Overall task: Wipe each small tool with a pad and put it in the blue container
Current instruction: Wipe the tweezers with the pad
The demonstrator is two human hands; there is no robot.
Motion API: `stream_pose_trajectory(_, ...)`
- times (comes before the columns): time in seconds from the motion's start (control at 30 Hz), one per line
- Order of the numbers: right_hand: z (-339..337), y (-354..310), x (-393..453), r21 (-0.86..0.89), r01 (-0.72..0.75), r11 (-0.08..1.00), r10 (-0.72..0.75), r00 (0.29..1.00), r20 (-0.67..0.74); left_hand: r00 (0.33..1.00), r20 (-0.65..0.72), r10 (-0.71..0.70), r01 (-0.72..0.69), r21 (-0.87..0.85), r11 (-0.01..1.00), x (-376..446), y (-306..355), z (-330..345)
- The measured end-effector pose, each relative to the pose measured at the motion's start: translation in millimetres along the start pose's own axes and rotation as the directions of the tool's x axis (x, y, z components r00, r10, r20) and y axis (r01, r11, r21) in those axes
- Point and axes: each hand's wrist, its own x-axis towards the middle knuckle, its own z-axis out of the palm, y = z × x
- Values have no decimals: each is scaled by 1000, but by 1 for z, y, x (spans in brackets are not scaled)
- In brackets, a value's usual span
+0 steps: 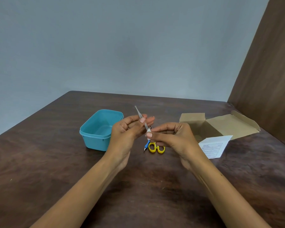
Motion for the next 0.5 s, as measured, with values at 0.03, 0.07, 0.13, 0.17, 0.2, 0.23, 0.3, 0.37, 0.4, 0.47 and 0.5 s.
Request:
stream_pose_trajectory(0.03, 0, 0, 0, -7, -2, 1000, 2, 1000, 11, 1000, -4, 2, -2, -8, 1000, 1, 1, -1)
stream_pose_trajectory(0.07, 0, 0, -1, -8, 0, 1000, 0, 1000, 12, 1000, -4, 0, 0, -11, 1000, 1, 1, -1)
stream_pose_trajectory(0.13, 0, 1, -1, 1, 16, 1000, -16, 1000, -8, 1000, 4, -11, 11, 1, 1000, 0, -1, 0)
stream_pose_trajectory(0.17, 1, 1, 0, 7, 25, 1000, -25, 999, -25, 1000, 13, -14, 14, 10, 1000, 0, -2, 1)
stream_pose_trajectory(0.2, 1, 2, 0, 13, 32, 999, -31, 999, -41, 1000, 24, -16, 15, 16, 1000, -1, -3, 2)
stream_pose_trajectory(0.23, 1, 2, 1, 18, 36, 999, -35, 998, -54, 999, 34, -16, 15, 21, 1000, -2, -4, 3)
stream_pose_trajectory(0.3, 1, 2, 2, 26, 29, 999, -28, 998, -51, 999, 33, -8, 8, 26, 1000, -1, -3, 3)
stream_pose_trajectory(0.37, 2, 1, 2, 27, 12, 1000, -11, 1000, -28, 1000, 18, 4, -4, 13, 1000, 0, 0, 1)
stream_pose_trajectory(0.4, 2, 1, 1, 23, 5, 1000, -5, 1000, -17, 1000, 7, 8, -8, -3, 1000, 1, 2, 0)
stream_pose_trajectory(0.47, 2, 2, 1, 13, 3, 1000, -3, 1000, -7, 1000, -6, 9, -9, -31, 999, 2, 3, -1)
stream_pose_trajectory(0.5, 2, 2, 1, 14, 6, 1000, -6, 1000, -5, 1000, -5, 8, -8, -38, 999, 2, 4, -1)
